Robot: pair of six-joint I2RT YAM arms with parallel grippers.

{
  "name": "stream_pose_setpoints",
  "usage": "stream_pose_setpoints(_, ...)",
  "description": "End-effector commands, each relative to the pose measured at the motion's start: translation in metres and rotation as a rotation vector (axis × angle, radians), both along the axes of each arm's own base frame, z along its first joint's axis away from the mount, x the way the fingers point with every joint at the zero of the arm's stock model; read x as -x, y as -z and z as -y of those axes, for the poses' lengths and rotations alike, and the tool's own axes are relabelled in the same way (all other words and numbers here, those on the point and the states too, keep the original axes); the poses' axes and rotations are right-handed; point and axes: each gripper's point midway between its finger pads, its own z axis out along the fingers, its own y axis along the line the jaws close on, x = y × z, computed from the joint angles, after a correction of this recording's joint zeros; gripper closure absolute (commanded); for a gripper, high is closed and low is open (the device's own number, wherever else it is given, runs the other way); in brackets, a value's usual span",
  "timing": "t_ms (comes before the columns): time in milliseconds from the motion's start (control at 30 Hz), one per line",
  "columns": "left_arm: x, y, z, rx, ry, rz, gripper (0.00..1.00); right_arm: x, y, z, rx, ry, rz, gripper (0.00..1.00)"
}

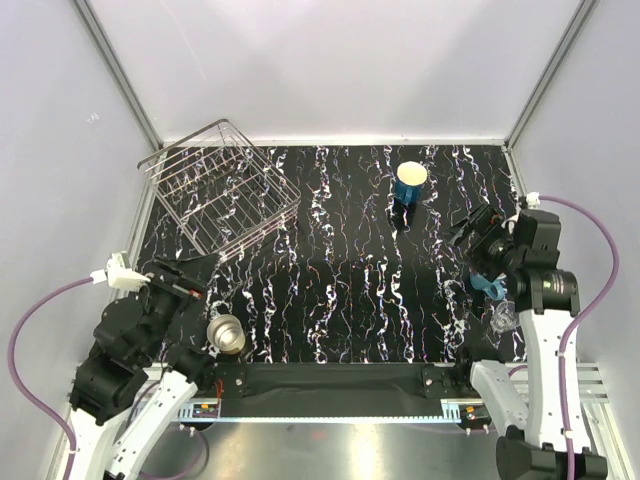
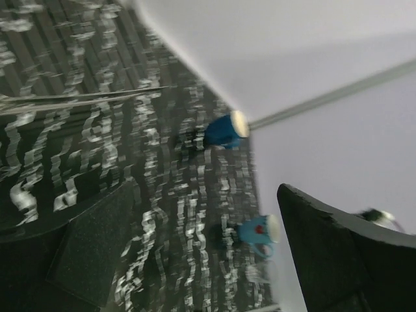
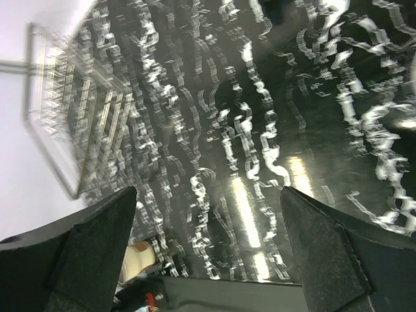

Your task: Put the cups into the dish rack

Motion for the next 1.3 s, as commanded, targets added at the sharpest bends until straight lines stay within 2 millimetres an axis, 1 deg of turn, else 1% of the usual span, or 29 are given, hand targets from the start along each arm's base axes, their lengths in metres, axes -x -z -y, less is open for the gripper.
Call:
stream_pose_setpoints(0,0.005,0.034,-0.038,-0.115,-0.18,-0.191,0.01,0.002,-0.001,0.025,0.148,0.051,-0.045,0.0)
stream_pose_setpoints(33,0.008,0.036,-0.039,-0.129,-0.184,-0.213,0.01,0.001,-0.001,0.028,0.165,0.056,-0.059,0.0)
stream_pose_setpoints(67,0.006,0.039,-0.038,-0.148,-0.175,-0.231,0.01,0.0,0.004,0.032,0.181,0.059,-0.094,0.0)
stream_pose_setpoints(200,0.009,0.04,-0.027,-0.189,-0.102,-0.269,0.01,-0.008,-0.001,0.034,0.208,0.036,-0.113,0.0)
stream_pose_setpoints(233,0.009,0.035,-0.021,-0.219,-0.056,-0.246,0.01,-0.011,0.002,0.035,0.215,0.032,-0.13,0.0)
stream_pose_setpoints(300,0.009,0.027,-0.002,-0.29,0.081,-0.19,0.01,-0.012,0.002,0.042,0.251,0.038,-0.16,0.0)
stream_pose_setpoints(333,0.009,0.024,0.0,-0.297,0.096,-0.185,0.01,-0.014,0.008,0.045,0.264,0.039,-0.198,0.0)
stream_pose_setpoints(367,0.009,0.019,0.002,-0.307,0.114,-0.18,0.01,-0.011,0.01,0.051,0.291,0.059,-0.23,0.0)
stream_pose_setpoints(400,0.01,0.015,0.007,-0.337,0.157,-0.15,0.01,-0.01,0.013,0.054,0.317,0.043,-0.251,0.0)
stream_pose_setpoints(467,0.01,0.008,0.009,-0.35,0.177,-0.117,0.01,-0.011,0.023,0.057,0.353,0.005,-0.304,0.0)
stream_pose_setpoints(533,0.011,-0.002,0.018,-0.357,0.229,-0.053,0.01,-0.013,0.03,0.062,0.371,0.006,-0.334,0.0)
stream_pose_setpoints(567,0.012,-0.007,0.023,-0.35,0.254,-0.028,0.01,-0.014,0.033,0.061,0.369,-0.003,-0.335,0.0)
stream_pose_setpoints(600,0.012,-0.007,0.025,-0.348,0.264,-0.022,0.01,-0.018,0.033,0.048,0.332,-0.068,-0.302,0.01)
stream_pose_setpoints(633,0.011,-0.008,0.027,-0.349,0.275,-0.02,0.01,-0.018,0.032,0.042,0.304,-0.094,-0.295,0.01)
stream_pose_setpoints(733,0.006,-0.001,0.037,-0.363,0.321,-0.05,0.01,-0.026,0.03,0.024,0.24,-0.181,-0.242,0.0)
stream_pose_setpoints(767,0.005,0.001,0.039,-0.371,0.333,-0.059,0.01,-0.031,0.029,0.023,0.232,-0.181,-0.229,0.0)
stream_pose_setpoints(800,0.004,0.004,0.039,-0.385,0.338,-0.075,0.01,-0.035,0.033,0.021,0.218,-0.191,-0.248,0.0)
stream_pose_setpoints(867,0.0,0.011,0.04,-0.41,0.347,-0.117,0.01,-0.042,0.034,0.022,0.21,-0.184,-0.258,0.0)
stream_pose_setpoints(900,0.0,0.011,0.041,-0.415,0.355,-0.119,0.01,-0.047,0.039,0.023,0.209,-0.18,-0.281,0.0)
stream_pose_setpoints(933,-0.001,0.012,0.043,-0.419,0.364,-0.117,0.01,-0.05,0.04,0.023,0.203,-0.181,-0.288,0.0)
stream_pose_setpoints(967,-0.002,0.011,0.044,-0.422,0.369,-0.109,0.01,-0.055,0.037,0.023,0.206,-0.185,-0.276,0.0)
stream_pose_setpoints(1000,-0.003,0.01,0.044,-0.422,0.368,-0.103,0.01,-0.06,0.038,0.023,0.197,-0.189,-0.281,0.0)
stream_pose_setpoints(1067,-0.003,0.011,0.046,-0.416,0.376,-0.096,0.01,-0.073,0.03,0.021,0.175,-0.161,-0.234,0.0)
stream_pose_setpoints(1100,-0.003,0.009,0.048,-0.408,0.379,-0.084,0.01,-0.078,0.027,0.018,0.161,-0.166,-0.216,0.0)
stream_pose_setpoints(1133,-0.003,0.009,0.049,-0.406,0.386,-0.08,0.01,-0.088,0.018,0.014,0.138,-0.179,-0.167,0.0)
stream_pose_setpoints(1167,-0.004,0.008,0.052,-0.399,0.394,-0.072,0.01,-0.093,0.015,0.011,0.131,-0.191,-0.16,0.0)
stream_pose_setpoints(1200,-0.004,0.008,0.053,-0.399,0.4,-0.072,0.01,-0.1,0.022,0.011,0.132,-0.195,-0.191,0.0)
stream_pose_setpoints(1233,-0.006,0.008,0.054,-0.399,0.402,-0.072,0.01,-0.104,0.023,0.01,0.136,-0.201,-0.203,0.0)
stream_pose_setpoints(1267,-0.006,0.008,0.056,-0.398,0.413,-0.071,0.01,-0.112,0.016,0.006,0.138,-0.213,-0.184,0.0)
